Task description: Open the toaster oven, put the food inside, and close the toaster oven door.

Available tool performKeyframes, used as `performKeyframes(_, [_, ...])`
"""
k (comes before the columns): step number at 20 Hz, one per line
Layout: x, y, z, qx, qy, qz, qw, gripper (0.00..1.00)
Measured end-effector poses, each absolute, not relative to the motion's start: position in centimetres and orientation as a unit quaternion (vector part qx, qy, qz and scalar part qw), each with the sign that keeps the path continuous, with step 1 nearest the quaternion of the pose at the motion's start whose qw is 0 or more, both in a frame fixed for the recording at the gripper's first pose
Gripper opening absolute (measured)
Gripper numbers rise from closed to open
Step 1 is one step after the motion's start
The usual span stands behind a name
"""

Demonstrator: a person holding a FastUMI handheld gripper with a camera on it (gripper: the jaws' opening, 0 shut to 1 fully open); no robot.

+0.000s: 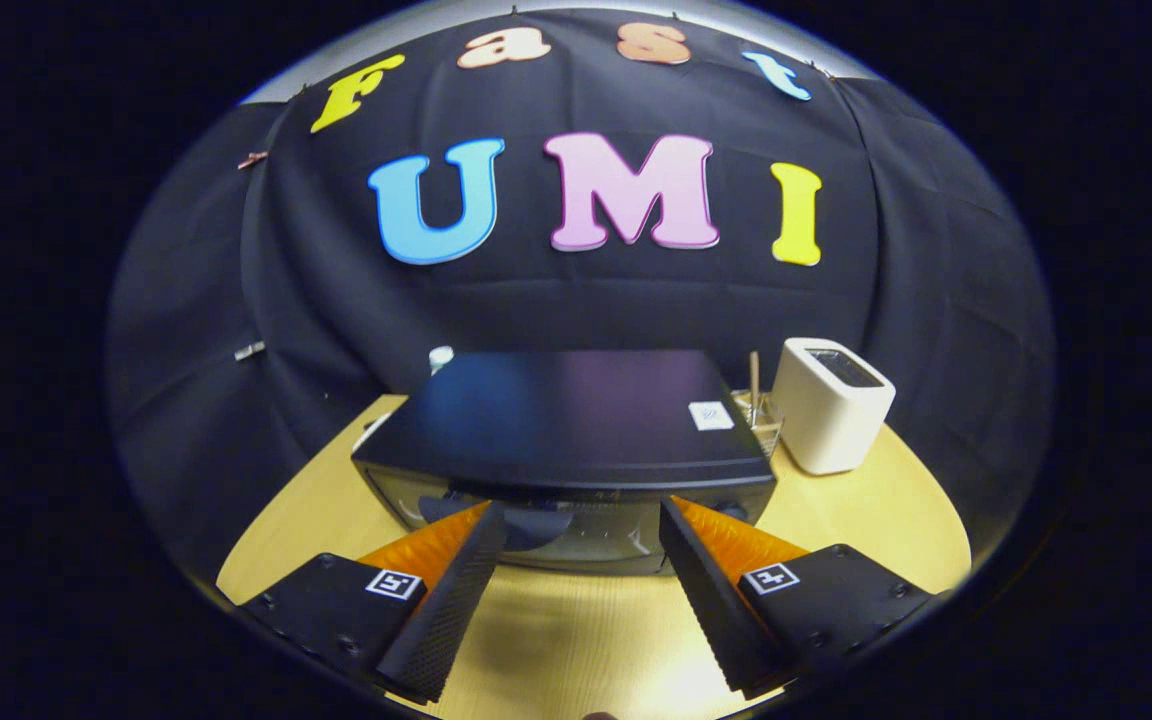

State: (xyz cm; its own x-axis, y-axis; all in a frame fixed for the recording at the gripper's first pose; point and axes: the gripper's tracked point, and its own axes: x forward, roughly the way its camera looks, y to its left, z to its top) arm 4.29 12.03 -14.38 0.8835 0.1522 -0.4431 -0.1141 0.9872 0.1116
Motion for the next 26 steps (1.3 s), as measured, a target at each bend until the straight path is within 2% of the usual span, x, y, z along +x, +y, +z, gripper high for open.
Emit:
performKeyframes(5, [3.8, 4.9, -7.3, 0.034, 0.147, 0.041, 0.988, 1.0])
performKeyframes(13, [-0.7, -6.6, -0.4, 0.035, 0.071, -0.042, 0.996, 0.98])
performKeyframes(26, [-3.1, -5.4, 0.7, 0.032, 0.062, -0.015, 0.997, 0.98])
